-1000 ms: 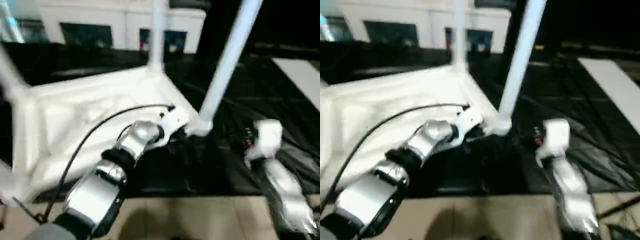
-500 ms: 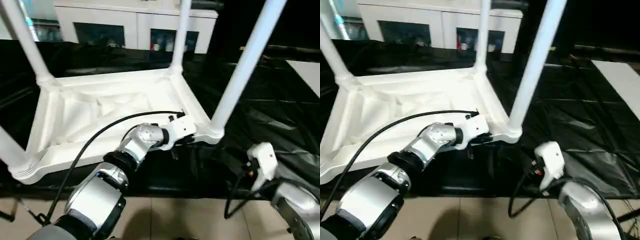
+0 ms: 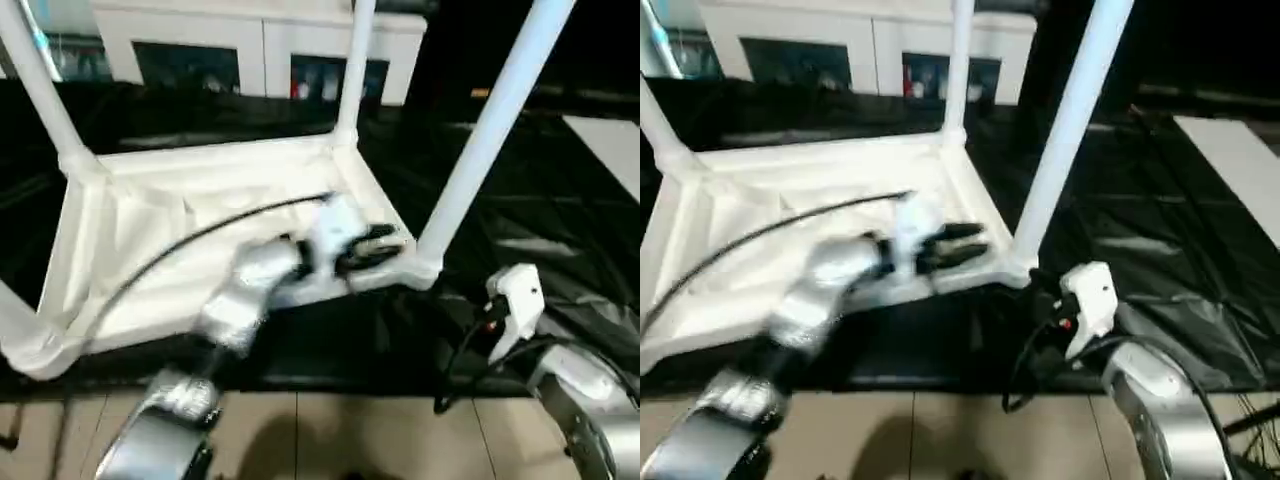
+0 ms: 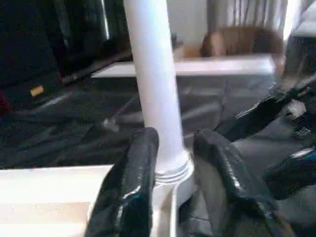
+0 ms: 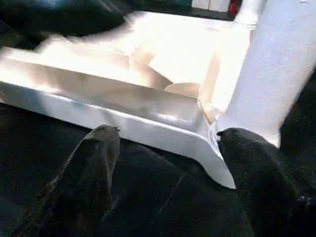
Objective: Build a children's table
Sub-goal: Rotate leg to tighten, then rotate table base
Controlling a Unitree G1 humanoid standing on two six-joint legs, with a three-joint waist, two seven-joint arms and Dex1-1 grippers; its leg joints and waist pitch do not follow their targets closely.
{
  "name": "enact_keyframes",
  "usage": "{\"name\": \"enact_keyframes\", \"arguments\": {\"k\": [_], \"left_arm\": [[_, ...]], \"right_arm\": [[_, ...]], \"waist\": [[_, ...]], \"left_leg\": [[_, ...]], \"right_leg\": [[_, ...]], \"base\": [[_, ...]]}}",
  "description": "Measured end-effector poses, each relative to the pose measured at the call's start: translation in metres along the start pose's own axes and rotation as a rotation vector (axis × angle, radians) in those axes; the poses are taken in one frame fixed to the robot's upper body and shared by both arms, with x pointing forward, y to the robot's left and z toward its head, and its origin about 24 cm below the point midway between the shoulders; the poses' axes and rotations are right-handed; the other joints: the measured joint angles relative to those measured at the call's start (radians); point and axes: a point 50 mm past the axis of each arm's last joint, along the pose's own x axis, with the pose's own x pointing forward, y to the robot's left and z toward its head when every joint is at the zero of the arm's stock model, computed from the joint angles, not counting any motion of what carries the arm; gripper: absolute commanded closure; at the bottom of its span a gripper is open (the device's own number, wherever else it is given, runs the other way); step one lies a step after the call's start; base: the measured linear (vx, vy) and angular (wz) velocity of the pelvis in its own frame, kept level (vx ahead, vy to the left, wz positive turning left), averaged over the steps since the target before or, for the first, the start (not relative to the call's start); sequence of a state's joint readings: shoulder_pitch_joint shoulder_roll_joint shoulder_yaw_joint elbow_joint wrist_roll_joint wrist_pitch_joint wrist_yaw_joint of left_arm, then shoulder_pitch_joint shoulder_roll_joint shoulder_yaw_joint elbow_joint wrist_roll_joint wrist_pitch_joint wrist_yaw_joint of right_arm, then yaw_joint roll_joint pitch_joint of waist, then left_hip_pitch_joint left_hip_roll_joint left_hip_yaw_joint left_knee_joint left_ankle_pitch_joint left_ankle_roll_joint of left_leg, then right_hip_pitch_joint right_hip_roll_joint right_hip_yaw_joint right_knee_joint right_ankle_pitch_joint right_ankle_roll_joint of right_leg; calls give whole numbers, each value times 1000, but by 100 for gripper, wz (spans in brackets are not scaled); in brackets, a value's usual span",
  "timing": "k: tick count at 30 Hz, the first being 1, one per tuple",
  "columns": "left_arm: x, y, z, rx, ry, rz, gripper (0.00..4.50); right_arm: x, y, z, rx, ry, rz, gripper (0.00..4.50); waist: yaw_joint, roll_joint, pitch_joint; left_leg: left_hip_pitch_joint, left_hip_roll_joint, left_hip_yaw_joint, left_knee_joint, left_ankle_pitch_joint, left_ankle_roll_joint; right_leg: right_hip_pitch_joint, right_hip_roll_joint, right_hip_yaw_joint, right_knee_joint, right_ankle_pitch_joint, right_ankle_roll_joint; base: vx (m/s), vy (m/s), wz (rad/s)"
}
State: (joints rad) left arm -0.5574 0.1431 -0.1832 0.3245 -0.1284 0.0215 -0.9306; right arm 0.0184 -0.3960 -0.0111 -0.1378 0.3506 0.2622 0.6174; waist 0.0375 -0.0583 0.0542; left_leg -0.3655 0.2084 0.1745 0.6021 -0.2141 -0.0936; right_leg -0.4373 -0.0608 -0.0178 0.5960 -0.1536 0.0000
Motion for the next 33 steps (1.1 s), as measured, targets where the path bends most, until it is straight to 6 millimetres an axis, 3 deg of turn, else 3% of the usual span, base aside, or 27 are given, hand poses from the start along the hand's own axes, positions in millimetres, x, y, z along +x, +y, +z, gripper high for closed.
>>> {"name": "enact_keyframes", "arguments": {"k": [3, 5, 10, 13, 18, 27, 33], "left_arm": [[-42, -2, 4, -5, 97, -72, 289], [-73, -10, -6, -43, 219, -121, 289], [-106, -31, -22, -146, 396, -184, 289], [-110, -33, -25, -171, 446, -141, 289], [-128, -15, -46, -139, 665, 138, 289], [-134, 16, -51, -29, 750, 449, 289], [-130, 25, -50, 42, 666, 631, 289]], "right_arm": [[5, 5, 2, -7, 10, 64, 93], [2, 4, 0, -11, 35, 85, 93], [5, 7, 0, -12, 42, 119, 93], [7, 7, -1, -10, 46, 120, 93], [11, 4, -1, -13, 43, 115, 93], [16, 7, -6, 6, 27, 97, 93], [20, 4, -8, 1, 16, 39, 93]], "waist": [[-6, -1, -1], [-7, -2, 0], [3, -9, -1], [5, -12, -2], [-4, -19, -6], [-3, -28, -4], [1, -30, -4]], "left_leg": [[2, 0, -1, -1, -1, -3], [5, 0, -2, -1, -1, -5], [8, -1, 0, -1, -1, -6], [8, -1, 0, 0, 0, -6], [7, 0, -1, -1, 0, -8], [8, -1, -5, 0, 2, -10], [6, -1, -6, 2, 2, -10]], "right_leg": [[1, 0, 0, 1, 0, 0], [2, 1, 1, 3, -1, 2], [2, 1, 2, 3, -2, 4], [3, 0, 4, 4, -2, 4], [3, 2, 3, 8, -5, 9], [2, 2, 2, 13, -5, 9], [1, 2, 2, 13, -5, 8]], "base": [[0, 0, 0], [0, 0, 0], [0, 0, 0], [0, 0, 0], [0, 0, 0], [0, 0, 0], [0, 0, 0]]}}
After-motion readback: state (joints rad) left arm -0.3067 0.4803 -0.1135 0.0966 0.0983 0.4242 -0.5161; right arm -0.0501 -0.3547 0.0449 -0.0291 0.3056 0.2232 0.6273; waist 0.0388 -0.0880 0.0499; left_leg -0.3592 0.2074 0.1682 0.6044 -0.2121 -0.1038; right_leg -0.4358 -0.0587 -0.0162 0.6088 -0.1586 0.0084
